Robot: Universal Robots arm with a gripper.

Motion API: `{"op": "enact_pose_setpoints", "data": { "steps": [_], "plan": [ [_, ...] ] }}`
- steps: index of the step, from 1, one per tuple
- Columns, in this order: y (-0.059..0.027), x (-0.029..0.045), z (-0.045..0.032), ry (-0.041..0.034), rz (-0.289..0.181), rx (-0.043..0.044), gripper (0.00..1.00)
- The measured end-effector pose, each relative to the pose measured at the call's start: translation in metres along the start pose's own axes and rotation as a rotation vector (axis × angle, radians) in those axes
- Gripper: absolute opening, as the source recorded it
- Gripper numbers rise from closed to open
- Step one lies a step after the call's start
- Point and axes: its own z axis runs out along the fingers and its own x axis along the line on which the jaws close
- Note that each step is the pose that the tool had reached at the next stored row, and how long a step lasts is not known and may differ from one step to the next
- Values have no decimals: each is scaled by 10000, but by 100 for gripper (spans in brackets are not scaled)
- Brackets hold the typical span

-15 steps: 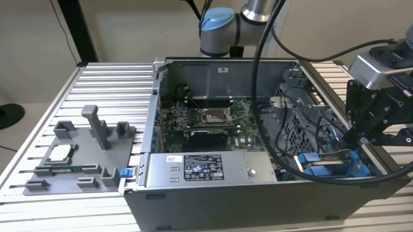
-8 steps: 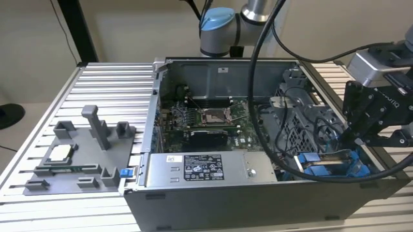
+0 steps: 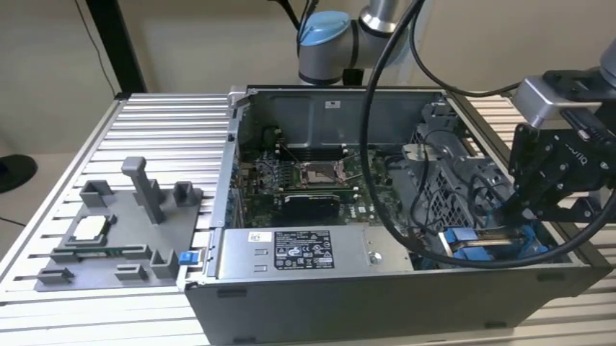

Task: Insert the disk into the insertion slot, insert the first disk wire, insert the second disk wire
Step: 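Insert the first disk wire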

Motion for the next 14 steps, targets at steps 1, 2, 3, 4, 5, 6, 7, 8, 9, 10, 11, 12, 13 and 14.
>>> {"op": "enact_pose_setpoints", "data": {
  "steps": [1, 2, 3, 4, 5, 6, 7, 8, 9, 10, 11, 12, 13, 14],
  "plan": [
    [-3, 1, 7, 1, 24, -18, 0],
    [-7, 1, 16, 1, 44, -42, 0],
    [-14, 2, 22, 2, 55, -72, 0],
    [-27, 3, 28, 3, 59, -91, 0],
    [-47, 3, 32, 3, 61, -106, 0],
    [-69, 2, 37, 2, 62, -121, 0],
    [-90, 1, 38, 3, 63, -133, 0],
    [-115, 1, 40, 5, 64, -148, 0],
    [-139, 0, 40, 5, 66, -166, 0],
    [-163, -1, 39, 6, 67, -184, 0],
    [-174, -2, 38, 7, 67, -189, 0],
    [-174, -2, 39, 6, 68, -189, 0],
    [-174, -2, 39, 5, 68, -189, 0],
    [-174, -2, 39, 5, 69, -190, 0]
  ]
}}
